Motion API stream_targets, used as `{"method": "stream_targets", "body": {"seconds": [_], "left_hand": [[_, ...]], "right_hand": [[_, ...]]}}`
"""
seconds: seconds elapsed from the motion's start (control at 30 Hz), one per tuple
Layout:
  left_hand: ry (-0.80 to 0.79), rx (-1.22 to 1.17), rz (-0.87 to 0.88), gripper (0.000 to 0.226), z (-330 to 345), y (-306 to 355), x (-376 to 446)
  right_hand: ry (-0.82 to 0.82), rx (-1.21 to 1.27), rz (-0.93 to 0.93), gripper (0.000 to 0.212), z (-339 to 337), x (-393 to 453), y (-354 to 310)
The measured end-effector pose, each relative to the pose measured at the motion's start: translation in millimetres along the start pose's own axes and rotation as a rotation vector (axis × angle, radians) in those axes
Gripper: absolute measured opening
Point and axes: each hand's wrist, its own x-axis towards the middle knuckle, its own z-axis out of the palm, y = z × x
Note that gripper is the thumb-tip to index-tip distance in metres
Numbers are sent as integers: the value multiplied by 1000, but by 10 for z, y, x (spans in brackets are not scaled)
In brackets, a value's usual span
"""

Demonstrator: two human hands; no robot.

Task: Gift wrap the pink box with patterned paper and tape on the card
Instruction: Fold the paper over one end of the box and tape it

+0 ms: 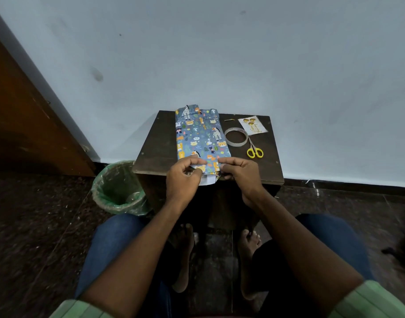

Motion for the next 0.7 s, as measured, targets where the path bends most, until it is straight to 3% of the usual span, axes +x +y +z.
{"method": "stream_targets", "body": {"seconds": [0.2, 0.5, 0.7], "left_hand": [[-40, -121, -48, 33, 51, -56, 56], [38, 321, 254, 28, 22, -44, 26], [62, 448, 303, 23, 47, -63, 18]], "right_hand": [[-48, -39, -57, 22, -46, 16, -17], [-15, -263, -161, 27, -38, 119, 57], [24, -160, -141, 17, 3, 68, 78]]}}
